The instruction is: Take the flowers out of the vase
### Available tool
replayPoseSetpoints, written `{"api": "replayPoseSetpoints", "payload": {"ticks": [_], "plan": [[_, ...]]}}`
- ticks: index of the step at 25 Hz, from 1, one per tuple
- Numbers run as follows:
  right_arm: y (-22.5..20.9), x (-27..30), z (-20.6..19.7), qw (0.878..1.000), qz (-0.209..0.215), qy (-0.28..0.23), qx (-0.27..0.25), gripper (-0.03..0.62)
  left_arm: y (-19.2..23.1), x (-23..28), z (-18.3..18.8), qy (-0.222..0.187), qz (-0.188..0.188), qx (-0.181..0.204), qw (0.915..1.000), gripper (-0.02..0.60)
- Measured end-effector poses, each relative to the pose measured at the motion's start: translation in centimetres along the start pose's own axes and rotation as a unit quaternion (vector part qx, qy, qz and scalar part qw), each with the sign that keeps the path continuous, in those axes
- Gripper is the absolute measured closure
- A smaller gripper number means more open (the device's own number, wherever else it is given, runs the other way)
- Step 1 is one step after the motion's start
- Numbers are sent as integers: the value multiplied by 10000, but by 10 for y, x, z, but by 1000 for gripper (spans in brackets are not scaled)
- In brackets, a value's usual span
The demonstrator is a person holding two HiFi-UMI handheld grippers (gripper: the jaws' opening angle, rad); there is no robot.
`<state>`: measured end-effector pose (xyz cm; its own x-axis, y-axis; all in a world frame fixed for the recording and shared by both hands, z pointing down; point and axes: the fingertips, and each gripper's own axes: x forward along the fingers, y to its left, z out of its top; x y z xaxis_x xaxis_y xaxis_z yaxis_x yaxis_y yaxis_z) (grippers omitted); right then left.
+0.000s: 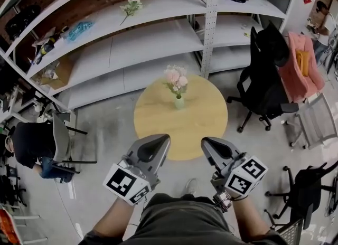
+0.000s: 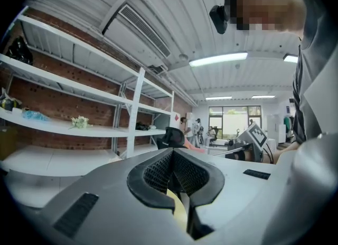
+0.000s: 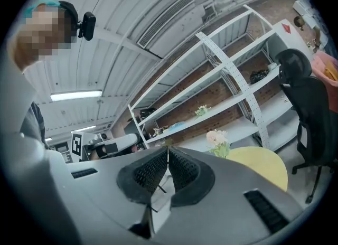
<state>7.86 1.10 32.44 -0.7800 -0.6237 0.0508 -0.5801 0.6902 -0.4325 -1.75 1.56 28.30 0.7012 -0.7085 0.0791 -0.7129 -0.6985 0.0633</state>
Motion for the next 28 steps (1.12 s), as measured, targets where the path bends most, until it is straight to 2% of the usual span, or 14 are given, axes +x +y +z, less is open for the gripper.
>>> {"api": "replayPoseSetpoints", "payload": {"ticks": [5, 11, 16, 19, 20, 21, 28], "plan": [[-32, 13, 5, 9998, 91, 97, 127, 579, 18, 28, -5, 142, 184, -41, 9997, 575], [-64, 40, -8, 9990, 87, 334, 288, 578, 53, 54, -34, 378, 317, -181, 9986, 575], [-85, 65, -4, 9985, -151, 409, 333, 577, 103, 82, -73, 630, 233, -273, 9974, 575], [-101, 81, 0, 9979, -341, 364, 401, 577, 131, 105, -96, 786, 48, -299, 9964, 573], [-106, 87, 1, 9975, -415, 356, 437, 578, 141, 114, -104, 848, -46, -340, 9958, 500], [-112, 93, 1, 9970, -498, 360, 473, 578, 150, 122, -113, 913, -130, -395, 9950, 457], [-130, 118, -11, 9916, -1001, 337, 744, 578, 203, 164, -193, 1528, -555, -599, 9849, 362]]}}
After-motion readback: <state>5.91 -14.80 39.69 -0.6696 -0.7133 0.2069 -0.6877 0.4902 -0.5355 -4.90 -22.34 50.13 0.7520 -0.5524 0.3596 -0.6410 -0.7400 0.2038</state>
